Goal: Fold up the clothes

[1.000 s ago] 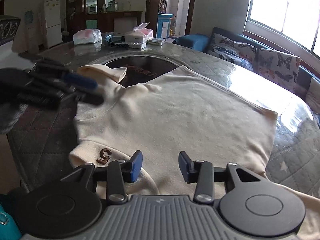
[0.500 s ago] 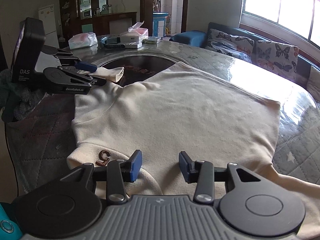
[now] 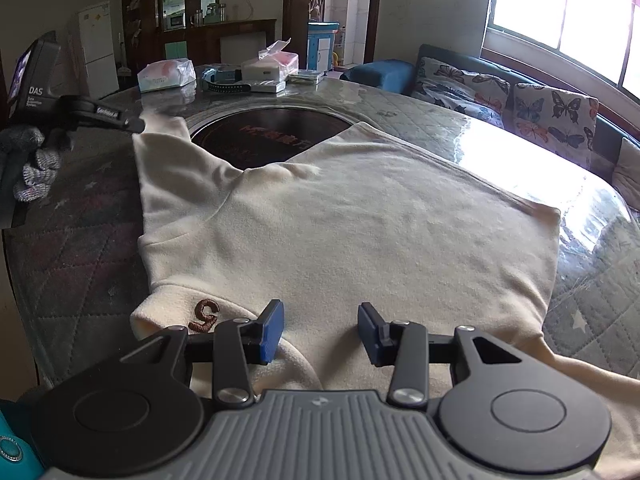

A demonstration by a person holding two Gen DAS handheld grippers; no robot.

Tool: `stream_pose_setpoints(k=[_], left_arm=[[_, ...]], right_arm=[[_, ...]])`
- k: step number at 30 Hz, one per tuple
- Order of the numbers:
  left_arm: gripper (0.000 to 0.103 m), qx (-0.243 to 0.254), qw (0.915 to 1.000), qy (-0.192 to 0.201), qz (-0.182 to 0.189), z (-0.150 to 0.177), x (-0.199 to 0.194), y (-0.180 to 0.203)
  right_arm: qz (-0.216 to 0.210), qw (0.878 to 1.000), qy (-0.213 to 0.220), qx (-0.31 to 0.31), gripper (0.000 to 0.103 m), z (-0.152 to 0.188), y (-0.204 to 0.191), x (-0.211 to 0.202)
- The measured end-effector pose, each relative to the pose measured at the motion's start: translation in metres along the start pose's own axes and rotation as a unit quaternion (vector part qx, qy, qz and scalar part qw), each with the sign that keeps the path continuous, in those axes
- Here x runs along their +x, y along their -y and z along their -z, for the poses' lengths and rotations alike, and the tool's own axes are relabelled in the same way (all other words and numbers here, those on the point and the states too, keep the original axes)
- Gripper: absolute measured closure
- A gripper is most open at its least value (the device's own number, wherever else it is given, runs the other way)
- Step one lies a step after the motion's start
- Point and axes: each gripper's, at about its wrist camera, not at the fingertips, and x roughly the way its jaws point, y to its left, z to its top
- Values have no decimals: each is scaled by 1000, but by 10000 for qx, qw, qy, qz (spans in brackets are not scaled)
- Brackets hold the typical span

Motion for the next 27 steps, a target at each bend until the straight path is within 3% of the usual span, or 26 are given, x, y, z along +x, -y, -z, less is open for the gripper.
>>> stream_pose_setpoints(k=[2,6,14,18,19,21,23,27], left_arm=[[93,-18,10000,-58,7,3,-1,-6],[72,158,9998,46,111,2,-5,1],[72,957,9952,130,157,-14,17,33],[72,1255,9917,-106,254,-20,37,42],[73,1338,9906,-121,259,-20,40,44],[96,1481,9886,-113,255,-19,45,46],[102,1536,9880,-41,152,-19,45,47],[103,1491,9879,238,-352,-18,42,45]], right_arm=[[6,10000,-24,-26,61,-1,0,0],[41,9999,-73,-115,61,-4,-2,1],[-79,9994,-20,-341,61,-17,-14,0],[-337,9979,46,-557,61,-31,-28,7],[-405,9974,74,-591,61,-35,-32,10],[-541,9963,131,-657,61,-43,-40,16],[-677,9949,189,-724,61,-51,-48,22],[-949,9921,264,-780,61,-61,-62,36]])
